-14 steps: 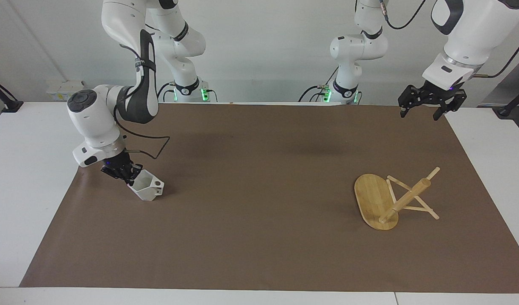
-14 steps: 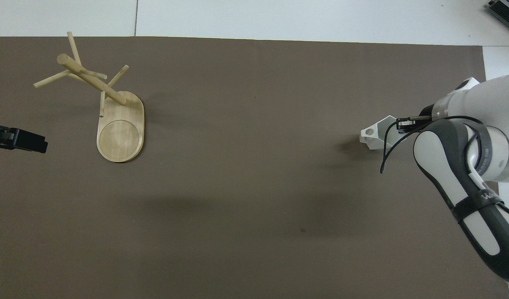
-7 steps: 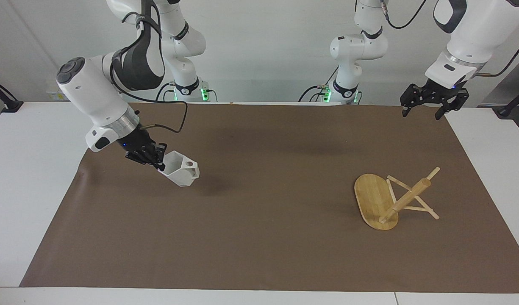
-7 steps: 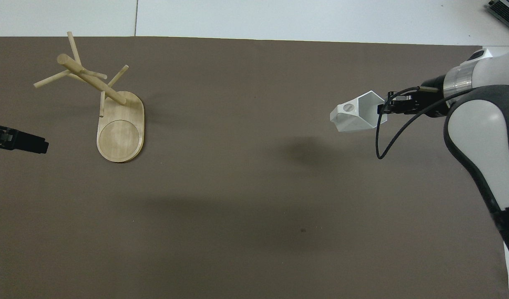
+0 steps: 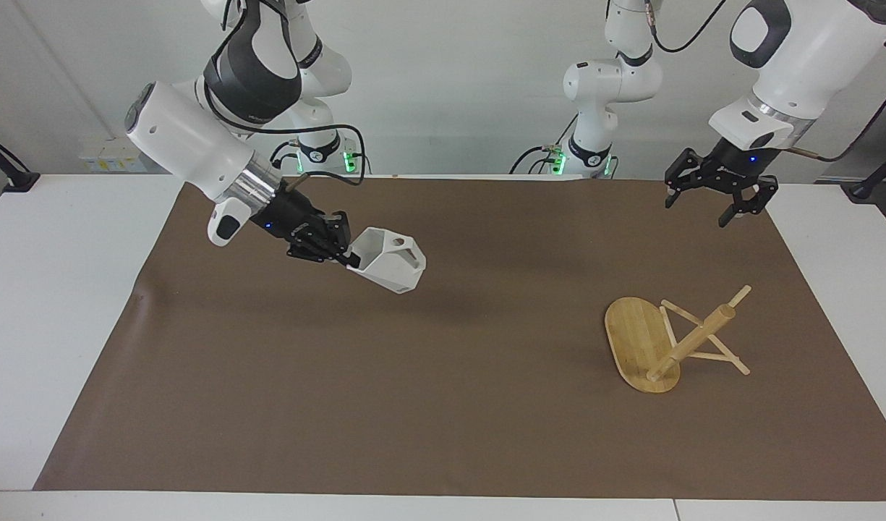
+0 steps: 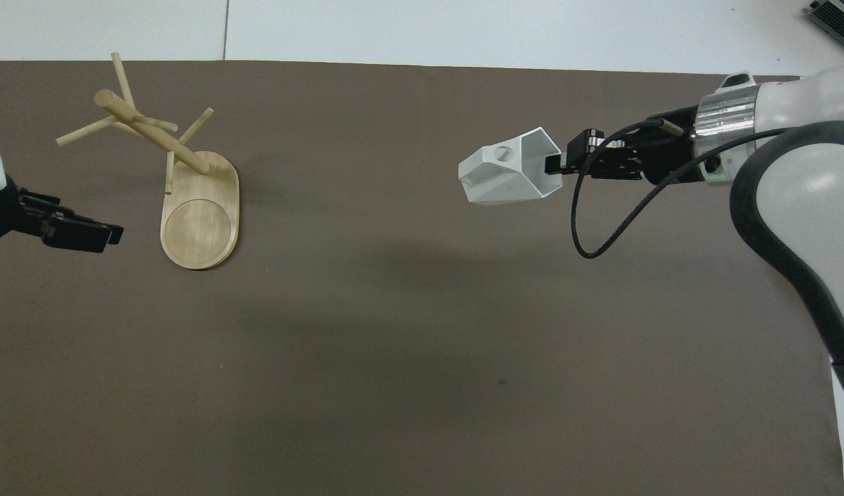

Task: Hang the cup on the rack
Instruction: 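Lift the cup with the right gripper while the left gripper approaches, then grasp the cup with the left gripper from the right gripper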

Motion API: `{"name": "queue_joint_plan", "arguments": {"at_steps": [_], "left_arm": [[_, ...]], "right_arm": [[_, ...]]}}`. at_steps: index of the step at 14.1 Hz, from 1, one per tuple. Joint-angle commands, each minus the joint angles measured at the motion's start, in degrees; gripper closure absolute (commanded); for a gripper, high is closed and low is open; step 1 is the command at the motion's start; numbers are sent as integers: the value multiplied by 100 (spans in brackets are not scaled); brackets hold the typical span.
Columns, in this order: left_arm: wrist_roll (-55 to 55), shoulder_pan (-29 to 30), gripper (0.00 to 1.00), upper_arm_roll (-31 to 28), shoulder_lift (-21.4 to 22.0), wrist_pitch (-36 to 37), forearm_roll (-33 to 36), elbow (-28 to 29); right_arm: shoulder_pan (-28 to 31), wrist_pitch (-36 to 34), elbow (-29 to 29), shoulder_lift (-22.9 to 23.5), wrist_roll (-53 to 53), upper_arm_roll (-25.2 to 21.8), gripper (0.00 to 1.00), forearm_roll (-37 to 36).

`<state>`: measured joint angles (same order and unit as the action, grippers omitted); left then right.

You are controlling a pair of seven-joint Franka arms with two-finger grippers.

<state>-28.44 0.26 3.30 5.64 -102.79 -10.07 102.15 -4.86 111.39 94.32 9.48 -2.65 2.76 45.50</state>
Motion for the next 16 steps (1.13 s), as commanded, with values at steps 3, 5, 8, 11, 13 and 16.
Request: {"name": "queue_joint_plan", "arguments": {"at_steps": [3, 5, 8, 11, 13, 16], "left_arm": [[-1530, -61, 0, -49, 333, -663, -661, 639], [-2284, -70, 0, -49, 315, -916, -943, 753], [-3262, -79, 0, -40, 201, -1340, -1574, 982], [-3561, -350, 0, -23, 201, -1340, -1813, 1070], [-4052, -491, 0, -23, 210, -1366, -2225, 1228], [-4529, -545, 0, -22, 253, -1366, -2665, 1369]], "right_arm": [[-172, 5, -107, 28, 229, 365, 100, 504], [-173, 41, -107, 45, 247, 637, 100, 504], [-182, 531, -98, 80, 711, 1102, 100, 486], [-217, 1094, -107, 194, 1143, 1516, 100, 434], [-226, 1341, -107, 247, 1222, 1718, 100, 407], [-226, 1570, -98, 344, 1240, 1929, 100, 215]]}}
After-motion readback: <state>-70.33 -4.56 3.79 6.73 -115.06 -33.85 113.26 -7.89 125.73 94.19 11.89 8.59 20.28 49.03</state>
